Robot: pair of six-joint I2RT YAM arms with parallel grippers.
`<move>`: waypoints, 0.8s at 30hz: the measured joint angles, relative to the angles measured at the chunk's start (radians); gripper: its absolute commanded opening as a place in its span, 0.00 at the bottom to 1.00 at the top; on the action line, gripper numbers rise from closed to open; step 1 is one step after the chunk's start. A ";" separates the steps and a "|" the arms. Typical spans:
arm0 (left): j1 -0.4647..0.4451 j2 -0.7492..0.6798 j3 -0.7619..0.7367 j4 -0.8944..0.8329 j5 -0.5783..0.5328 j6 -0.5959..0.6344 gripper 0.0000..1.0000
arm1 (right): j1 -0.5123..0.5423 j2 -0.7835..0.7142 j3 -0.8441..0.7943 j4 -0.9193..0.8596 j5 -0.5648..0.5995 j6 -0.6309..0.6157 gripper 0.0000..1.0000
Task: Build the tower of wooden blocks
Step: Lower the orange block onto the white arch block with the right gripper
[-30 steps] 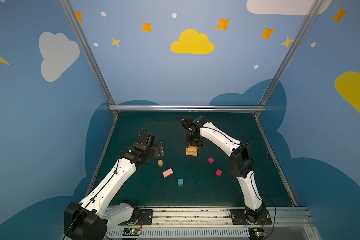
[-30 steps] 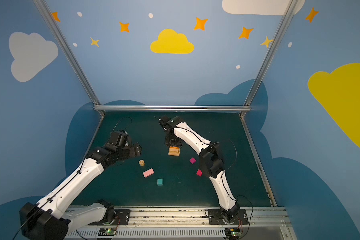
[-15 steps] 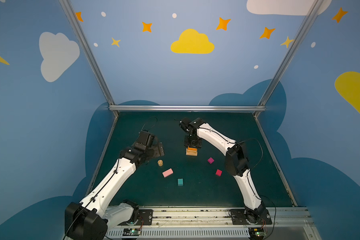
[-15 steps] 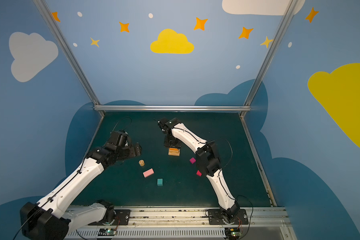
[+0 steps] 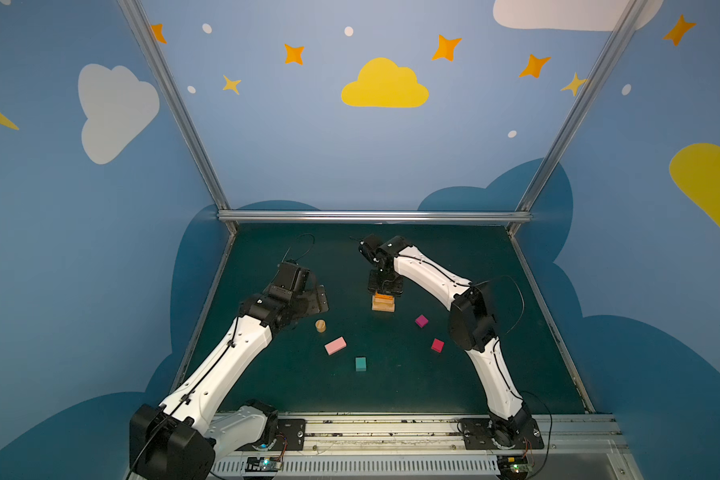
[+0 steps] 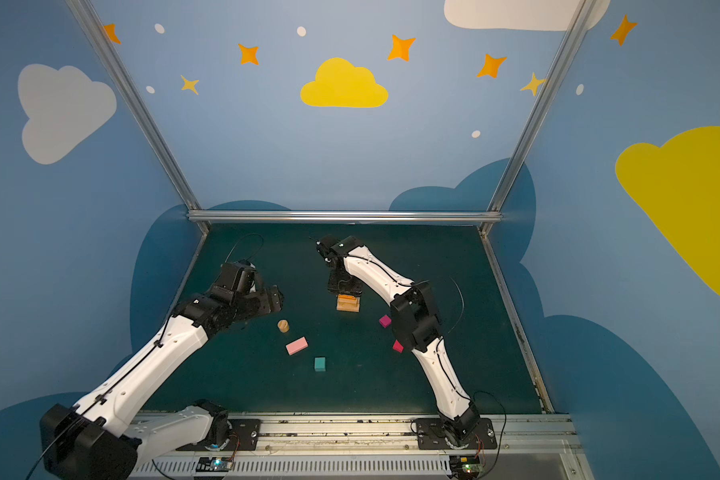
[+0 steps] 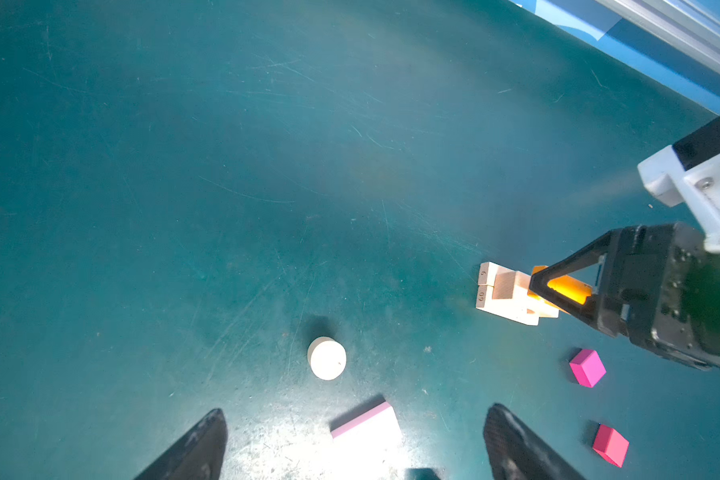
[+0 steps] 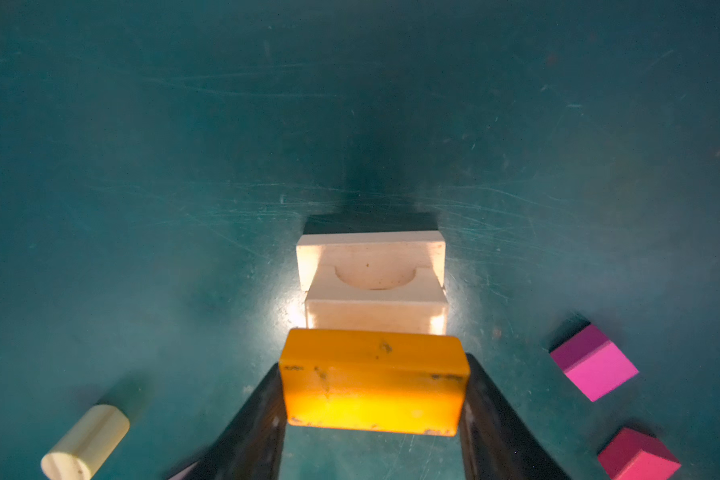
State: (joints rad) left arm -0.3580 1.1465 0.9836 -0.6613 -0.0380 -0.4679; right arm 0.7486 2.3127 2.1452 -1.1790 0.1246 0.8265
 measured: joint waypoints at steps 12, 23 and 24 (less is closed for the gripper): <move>0.004 0.000 0.000 0.000 0.001 0.000 0.96 | -0.004 0.006 0.000 0.010 0.004 0.008 0.33; 0.005 0.000 0.000 0.000 0.003 0.000 0.96 | -0.020 0.006 -0.031 0.024 0.006 0.008 0.33; 0.005 0.000 0.000 0.001 0.003 0.000 0.96 | -0.020 0.006 -0.032 0.024 0.006 0.009 0.33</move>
State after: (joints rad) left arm -0.3534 1.1465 0.9836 -0.6605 -0.0345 -0.4679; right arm 0.7288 2.3192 2.1136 -1.1545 0.1307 0.8352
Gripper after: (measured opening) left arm 0.960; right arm 0.567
